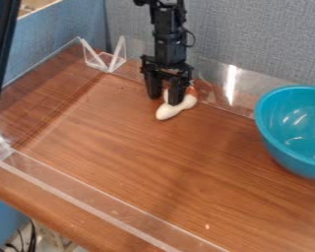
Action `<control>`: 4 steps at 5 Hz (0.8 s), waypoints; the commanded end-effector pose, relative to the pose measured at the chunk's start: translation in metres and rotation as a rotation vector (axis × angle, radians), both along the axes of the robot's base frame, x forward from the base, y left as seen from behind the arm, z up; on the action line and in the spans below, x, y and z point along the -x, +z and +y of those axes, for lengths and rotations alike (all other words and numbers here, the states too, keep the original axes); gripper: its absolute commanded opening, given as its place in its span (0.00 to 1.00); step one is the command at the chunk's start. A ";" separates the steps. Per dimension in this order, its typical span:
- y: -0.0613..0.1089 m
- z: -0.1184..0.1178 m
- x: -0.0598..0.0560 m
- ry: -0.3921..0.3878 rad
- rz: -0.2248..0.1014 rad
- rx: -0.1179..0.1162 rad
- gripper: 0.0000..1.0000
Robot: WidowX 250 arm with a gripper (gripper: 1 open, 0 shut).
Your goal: Put the mushroom in the blue bowl
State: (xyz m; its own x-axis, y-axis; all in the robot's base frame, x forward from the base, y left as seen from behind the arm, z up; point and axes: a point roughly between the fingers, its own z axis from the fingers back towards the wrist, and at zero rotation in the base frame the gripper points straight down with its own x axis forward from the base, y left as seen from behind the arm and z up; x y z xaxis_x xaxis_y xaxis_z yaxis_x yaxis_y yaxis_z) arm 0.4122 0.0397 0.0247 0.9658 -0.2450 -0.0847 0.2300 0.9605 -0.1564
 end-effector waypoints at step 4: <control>0.036 -0.025 0.004 0.117 -0.058 0.017 0.00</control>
State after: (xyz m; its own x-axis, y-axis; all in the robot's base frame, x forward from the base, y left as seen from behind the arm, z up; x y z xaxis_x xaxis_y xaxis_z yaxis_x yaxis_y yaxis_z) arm 0.4013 0.0268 0.0339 0.9896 -0.1069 -0.0966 0.0887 0.9804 -0.1760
